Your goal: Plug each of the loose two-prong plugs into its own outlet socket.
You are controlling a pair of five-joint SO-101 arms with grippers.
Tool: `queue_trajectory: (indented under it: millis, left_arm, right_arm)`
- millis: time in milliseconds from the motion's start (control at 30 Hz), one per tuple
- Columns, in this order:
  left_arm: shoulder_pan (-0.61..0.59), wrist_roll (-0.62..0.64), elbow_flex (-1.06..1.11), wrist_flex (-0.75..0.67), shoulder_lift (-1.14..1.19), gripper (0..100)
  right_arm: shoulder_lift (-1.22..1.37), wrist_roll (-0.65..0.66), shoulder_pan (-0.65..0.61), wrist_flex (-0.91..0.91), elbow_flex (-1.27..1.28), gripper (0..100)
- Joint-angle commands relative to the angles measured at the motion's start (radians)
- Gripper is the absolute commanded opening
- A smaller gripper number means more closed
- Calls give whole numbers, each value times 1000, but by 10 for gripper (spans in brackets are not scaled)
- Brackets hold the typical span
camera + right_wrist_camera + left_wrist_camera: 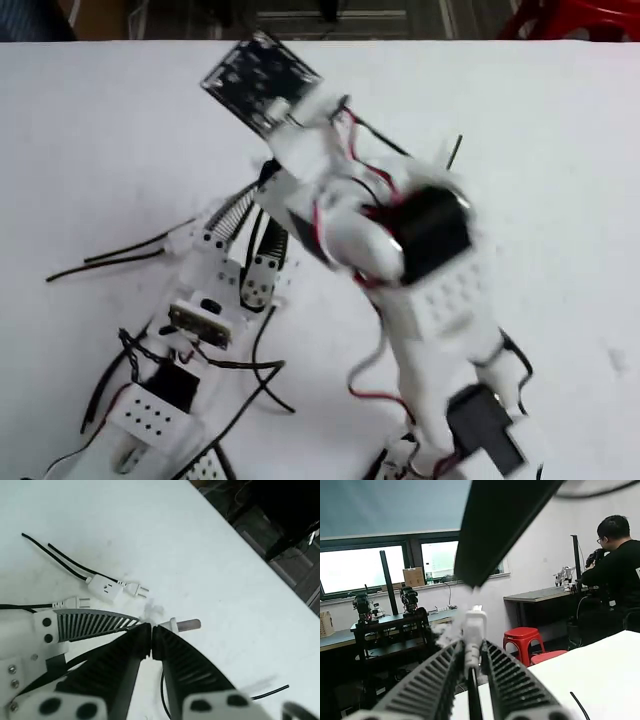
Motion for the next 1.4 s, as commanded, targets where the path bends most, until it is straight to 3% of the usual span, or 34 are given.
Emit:
queue_trajectory:
  millis: [0,267,667,800,867,1033,1100,1367]
  left_arm:
    - [5,2,-6,-14,-15,24]
    - [5,2,-6,-14,-15,24]
    - [5,2,-6,-14,-15,24]
    - [-44,9,-14,12,-13,24]
    - [-68,11,-57,114,-10,24]
    - [-87,11,-310,647,-8,24]
    - [-87,9,-396,799,-8,24]
    - [-151,28,-543,1049,-5,24]
  right_arm:
    - [62,3,41,-31,5,19]
    - [148,3,162,-35,9,19]
    - [96,3,165,-30,-41,19]
    - [12,5,188,7,-97,19]
    - [-21,5,206,30,-103,19]
    - [-65,5,344,33,6,19]
    - [-77,5,412,33,69,19]
    - [-197,3,665,33,376,20]
